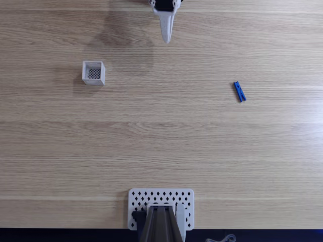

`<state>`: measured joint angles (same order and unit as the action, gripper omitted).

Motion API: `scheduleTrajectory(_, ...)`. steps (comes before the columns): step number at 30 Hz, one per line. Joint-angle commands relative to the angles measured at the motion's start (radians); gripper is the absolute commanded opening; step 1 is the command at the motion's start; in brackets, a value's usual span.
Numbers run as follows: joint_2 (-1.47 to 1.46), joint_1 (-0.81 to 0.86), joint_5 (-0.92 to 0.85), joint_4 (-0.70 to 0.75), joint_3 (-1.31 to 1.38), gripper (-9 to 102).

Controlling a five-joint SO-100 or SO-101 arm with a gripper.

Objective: Grasp a peg and put it in the crate.

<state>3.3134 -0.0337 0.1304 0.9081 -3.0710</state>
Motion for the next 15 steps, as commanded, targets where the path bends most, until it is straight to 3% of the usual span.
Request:
scheduleTrajectory(1, -0.048, -0.023, 0.005, 0.0, 0.038, 0)
scheduleTrajectory(9, -0.549, -0.057, -0.023, 0.002, 0.273, 0)
scheduleTrajectory(12, -0.71, -0.058, -0.175, 0.002, 0.417, 0)
scheduleTrajectory(15, -0.845, -0.058, -0.434, 0.002, 0.565, 0)
